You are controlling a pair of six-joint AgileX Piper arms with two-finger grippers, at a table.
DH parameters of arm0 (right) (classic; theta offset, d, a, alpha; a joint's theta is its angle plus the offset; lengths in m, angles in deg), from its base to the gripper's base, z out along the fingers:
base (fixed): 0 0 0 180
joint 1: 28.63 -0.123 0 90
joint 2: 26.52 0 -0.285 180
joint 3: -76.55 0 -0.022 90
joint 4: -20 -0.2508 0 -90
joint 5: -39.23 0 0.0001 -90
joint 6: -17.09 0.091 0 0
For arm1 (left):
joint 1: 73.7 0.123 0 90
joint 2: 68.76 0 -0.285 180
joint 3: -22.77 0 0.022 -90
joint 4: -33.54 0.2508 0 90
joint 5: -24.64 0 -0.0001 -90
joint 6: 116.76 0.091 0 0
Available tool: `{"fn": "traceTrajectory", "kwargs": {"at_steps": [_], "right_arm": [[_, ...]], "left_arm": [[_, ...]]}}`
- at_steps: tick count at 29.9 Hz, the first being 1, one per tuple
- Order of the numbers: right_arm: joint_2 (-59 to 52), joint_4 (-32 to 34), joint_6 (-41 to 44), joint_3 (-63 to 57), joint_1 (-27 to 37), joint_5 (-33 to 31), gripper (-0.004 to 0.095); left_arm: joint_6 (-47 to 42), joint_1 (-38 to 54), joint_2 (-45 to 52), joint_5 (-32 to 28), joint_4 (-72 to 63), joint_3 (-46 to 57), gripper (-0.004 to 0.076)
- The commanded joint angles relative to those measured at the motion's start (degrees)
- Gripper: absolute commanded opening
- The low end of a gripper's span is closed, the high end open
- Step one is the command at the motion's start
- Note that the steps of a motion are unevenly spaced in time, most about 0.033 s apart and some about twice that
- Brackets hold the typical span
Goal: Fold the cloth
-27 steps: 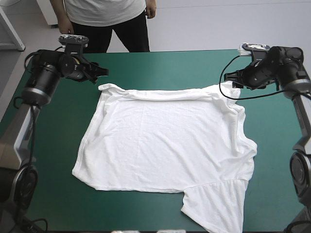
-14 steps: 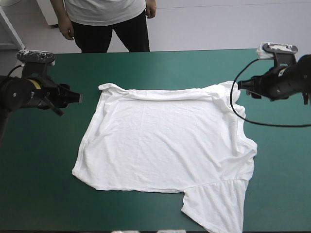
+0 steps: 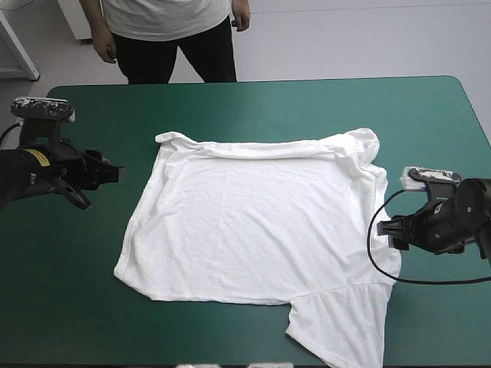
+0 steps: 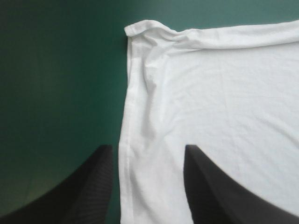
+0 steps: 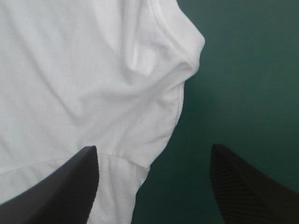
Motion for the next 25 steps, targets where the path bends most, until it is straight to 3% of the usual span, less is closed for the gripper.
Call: {"fn": "traceTrajectory", "kwargs": {"at_steps": [1, 13, 20, 23, 25], "right_arm": [[-0.8, 0.5, 1.6, -2.5, 0.1, 7.2, 0.0648], [8.9, 0.4, 4.4, -11.1, 0.1, 19.0, 0.0565], [16.5, -0.7, 4.9, -11.1, 0.1, 21.0, 0.0529], [19.7, -0.9, 4.9, -11.3, 0.1, 20.5, 0.0437], [20.8, -1.3, 4.9, -12.4, 0.1, 20.5, 0.0298]], "left_arm": [[-0.1, 0.0, 0.9, 0.0, -2.3, -0.2, 0.0341], [0.0, 0.0, 0.9, -1.3, -3.5, 0.6, 0.0307], [0.9, 0.0, 0.9, -2.4, -3.5, 0.6, 0.0307], [1.0, 0.0, 0.9, -3.2, -3.5, 0.6, 0.0305], [1.0, 0.0, 0.9, -3.3, -3.5, 0.6, 0.0297]]}}
